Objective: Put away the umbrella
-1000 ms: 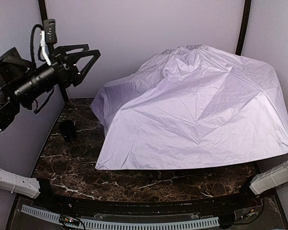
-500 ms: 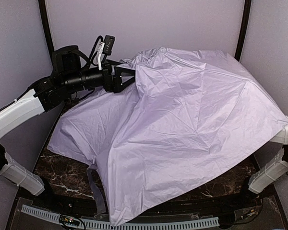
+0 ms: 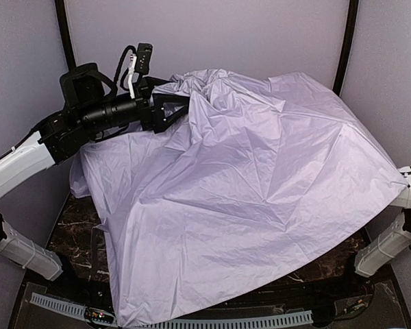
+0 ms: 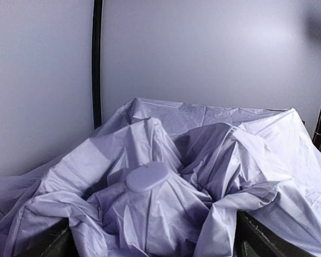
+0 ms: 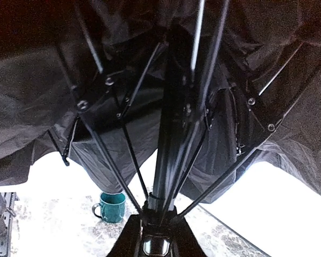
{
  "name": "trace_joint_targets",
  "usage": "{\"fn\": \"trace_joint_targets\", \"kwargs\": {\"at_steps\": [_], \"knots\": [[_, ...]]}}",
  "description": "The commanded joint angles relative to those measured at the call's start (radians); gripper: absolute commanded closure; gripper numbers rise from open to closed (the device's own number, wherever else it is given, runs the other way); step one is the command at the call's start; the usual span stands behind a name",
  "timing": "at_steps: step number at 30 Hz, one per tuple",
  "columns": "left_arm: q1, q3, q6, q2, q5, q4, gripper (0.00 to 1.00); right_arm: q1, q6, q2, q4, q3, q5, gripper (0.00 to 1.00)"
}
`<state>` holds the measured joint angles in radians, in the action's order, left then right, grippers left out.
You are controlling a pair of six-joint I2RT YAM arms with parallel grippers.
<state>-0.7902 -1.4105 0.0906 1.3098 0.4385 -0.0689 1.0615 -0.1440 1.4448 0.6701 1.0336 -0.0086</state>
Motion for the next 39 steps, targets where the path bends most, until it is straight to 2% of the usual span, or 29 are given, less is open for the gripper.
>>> {"fn": "trace_joint_targets", "kwargs": {"at_steps": [1, 7, 10, 12, 14, 18, 21, 23, 24, 25, 26, 35, 39], "knots": [[-0.017, 0.014, 0.029, 0.106, 0.106, 0.004, 0.08, 0.082, -0.024, 0.006, 0.066, 0.044, -0.213, 0.82], [-0.028, -0.013, 0.01, 0.136, 0.159, -0.034, 0.29, 0.087, -0.043, 0.041, 0.052, 0.048, -0.202, 0.79], [-0.03, -0.019, -0.007, 0.139, 0.183, 0.012, 0.5, 0.087, -0.067, 0.029, -0.035, 0.063, -0.197, 0.77], [-0.031, -0.005, -0.019, 0.133, 0.193, 0.031, 0.54, 0.087, -0.068, 0.015, -0.047, 0.054, -0.177, 0.77], [-0.03, 0.042, -0.015, 0.111, 0.194, 0.006, 0.65, 0.085, -0.067, -0.002, -0.03, 0.026, -0.152, 0.76], [-0.03, 0.104, -0.004, 0.057, 0.189, -0.077, 0.87, 0.077, -0.056, -0.023, -0.022, -0.017, -0.119, 0.66], [-0.03, 0.117, -0.026, 0.027, 0.163, -0.084, 1.0, 0.074, -0.049, -0.039, -0.05, -0.038, -0.083, 0.54], [-0.03, 0.137, -0.043, 0.008, 0.135, -0.095, 1.0, 0.072, -0.037, -0.06, -0.062, -0.061, -0.049, 0.4], [-0.03, 0.148, -0.051, -0.004, 0.119, -0.103, 1.0, 0.07, -0.031, -0.071, -0.067, -0.077, -0.029, 0.25], [-0.029, 0.159, -0.056, -0.015, 0.099, -0.112, 1.0, 0.064, -0.024, -0.089, -0.071, -0.101, -0.009, 0.05], [-0.028, 0.169, -0.06, -0.029, 0.073, -0.12, 1.0, 0.063, -0.013, -0.102, -0.078, -0.115, 0.007, 0.01], [-0.009, 0.212, -0.147, -0.185, -0.315, -0.103, 1.0, -0.025, 0.108, -0.295, -0.254, -0.365, 0.034, 0.0], [-0.008, 0.189, -0.232, -0.219, -0.449, -0.022, 1.0, -0.16, 0.165, -0.522, -0.404, -0.463, 0.005, 0.0]]}}
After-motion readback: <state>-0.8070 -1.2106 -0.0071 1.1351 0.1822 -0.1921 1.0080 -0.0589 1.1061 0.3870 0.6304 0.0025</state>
